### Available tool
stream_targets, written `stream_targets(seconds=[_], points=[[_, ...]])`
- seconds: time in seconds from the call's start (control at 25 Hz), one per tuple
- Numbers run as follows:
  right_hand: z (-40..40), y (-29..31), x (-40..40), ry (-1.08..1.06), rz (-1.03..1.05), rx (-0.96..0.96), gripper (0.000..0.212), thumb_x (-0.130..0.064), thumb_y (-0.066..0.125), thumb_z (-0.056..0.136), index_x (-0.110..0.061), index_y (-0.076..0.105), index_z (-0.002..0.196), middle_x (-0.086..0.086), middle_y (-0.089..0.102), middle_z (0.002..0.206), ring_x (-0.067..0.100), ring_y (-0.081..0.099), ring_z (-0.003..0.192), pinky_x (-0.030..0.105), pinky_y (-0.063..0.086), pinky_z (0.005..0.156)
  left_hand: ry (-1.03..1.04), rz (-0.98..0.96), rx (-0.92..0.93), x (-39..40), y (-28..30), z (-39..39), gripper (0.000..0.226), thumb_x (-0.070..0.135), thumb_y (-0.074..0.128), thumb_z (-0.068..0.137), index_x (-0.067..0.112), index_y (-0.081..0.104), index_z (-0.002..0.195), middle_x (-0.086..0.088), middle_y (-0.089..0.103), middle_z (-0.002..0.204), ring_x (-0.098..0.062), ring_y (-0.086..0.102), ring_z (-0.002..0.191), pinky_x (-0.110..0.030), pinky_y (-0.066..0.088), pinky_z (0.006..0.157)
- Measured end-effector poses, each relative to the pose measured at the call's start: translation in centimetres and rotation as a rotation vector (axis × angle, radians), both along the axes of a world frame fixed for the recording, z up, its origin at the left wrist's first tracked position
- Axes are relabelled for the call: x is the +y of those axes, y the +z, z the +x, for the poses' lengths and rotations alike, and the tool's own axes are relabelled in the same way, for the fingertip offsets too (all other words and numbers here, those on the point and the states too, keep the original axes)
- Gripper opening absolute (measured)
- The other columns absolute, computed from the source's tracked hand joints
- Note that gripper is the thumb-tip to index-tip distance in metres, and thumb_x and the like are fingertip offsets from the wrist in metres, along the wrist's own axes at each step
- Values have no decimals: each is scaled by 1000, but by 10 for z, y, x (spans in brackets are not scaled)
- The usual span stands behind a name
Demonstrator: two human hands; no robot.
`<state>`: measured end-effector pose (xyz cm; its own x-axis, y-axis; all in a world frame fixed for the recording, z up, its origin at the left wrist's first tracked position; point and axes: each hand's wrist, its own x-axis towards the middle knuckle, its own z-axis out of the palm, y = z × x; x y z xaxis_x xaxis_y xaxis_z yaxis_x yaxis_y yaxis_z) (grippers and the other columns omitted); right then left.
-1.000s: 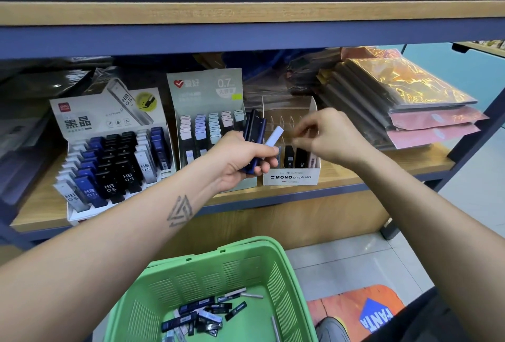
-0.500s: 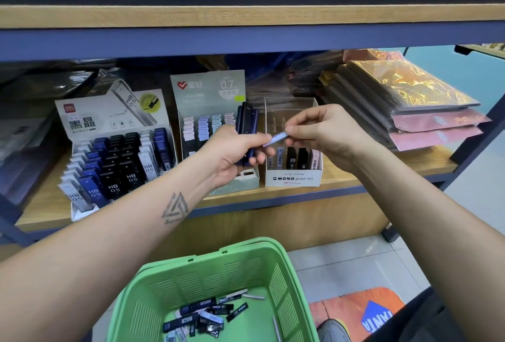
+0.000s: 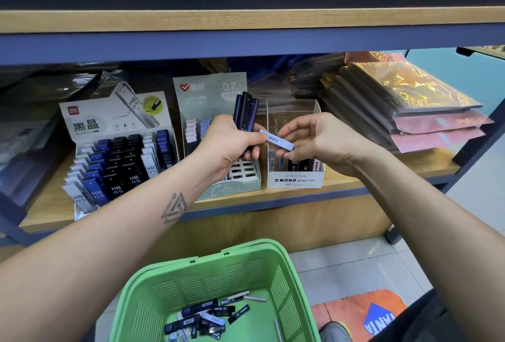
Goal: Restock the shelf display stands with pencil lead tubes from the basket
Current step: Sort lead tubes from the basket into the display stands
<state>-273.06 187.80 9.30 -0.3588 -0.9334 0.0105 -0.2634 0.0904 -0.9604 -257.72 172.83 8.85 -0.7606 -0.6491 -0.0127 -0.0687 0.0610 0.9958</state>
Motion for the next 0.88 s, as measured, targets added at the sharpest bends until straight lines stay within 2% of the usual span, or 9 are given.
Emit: stream_targets(seconds=[0.12, 0.24, 0.32, 0.4, 0.56, 0.76, 0.88], points=[[-2, 1, 1, -16, -9, -45, 43, 12, 76, 68, -2, 69, 108, 19, 76, 99, 34, 75, 97, 36, 62, 84, 18, 10, -17, -1, -1, 0, 16, -3, 70, 89, -11, 69, 103, -19, 73, 77, -13, 53, 46, -19, 41, 42], [-2, 0, 0, -71, -26, -24, 43, -4, 83, 62, -4, 72, 104, 16, 77, 95, 31, 75, 95, 35, 61, 84, 23, 29, -30, 0, -1, -1, 16, -7, 68, 88, -13, 68, 103, -19, 72, 76, -13, 53, 45, -19, 40, 41], [-3, -1, -1, -102, -34, -15, 42, -8, 85, 61, -5, 74, 101, 16, 77, 95, 30, 75, 95, 37, 60, 85, 11, 34, -40, 2, -2, -1, 16, -9, 66, 88, -14, 67, 103, -18, 71, 75, -13, 53, 45, -19, 40, 41], [-3, -3, -3, -108, -42, -31, 33, -3, 84, 68, -5, 74, 100, 17, 76, 95, 32, 75, 96, 38, 60, 86, 4, 35, -43, 3, -2, -1, 17, -10, 66, 87, -14, 67, 103, -19, 71, 75, -14, 53, 46, -19, 40, 42], [0, -5, -5, -107, -7, -67, 20, 4, 77, 81, -3, 73, 100, 18, 77, 92, 32, 76, 92, 32, 62, 75, 12, 125, 13, 4, 0, 1, 19, -12, 69, 84, -6, 67, 103, -17, 68, 71, -12, 52, 44, -18, 40, 42], [5, -1, -4, -68, 31, 35, 26, -2, 79, 81, -9, 72, 105, 11, 78, 89, 24, 77, 88, 30, 58, 74, -1, 105, 18, 5, -3, 1, 15, -7, 73, 84, -3, 67, 97, -7, 61, 54, -12, 51, 41, -19, 40, 42], [11, 4, -7, -65, 17, 356, 31, -11, 81, 83, -22, 70, 109, -1, 78, 92, 9, 74, 88, 28, 59, 82, -22, -51, -25, 2, -3, -1, 14, -5, 75, 83, -5, 67, 94, -6, 62, 54, -14, 53, 43, -21, 41, 42]])
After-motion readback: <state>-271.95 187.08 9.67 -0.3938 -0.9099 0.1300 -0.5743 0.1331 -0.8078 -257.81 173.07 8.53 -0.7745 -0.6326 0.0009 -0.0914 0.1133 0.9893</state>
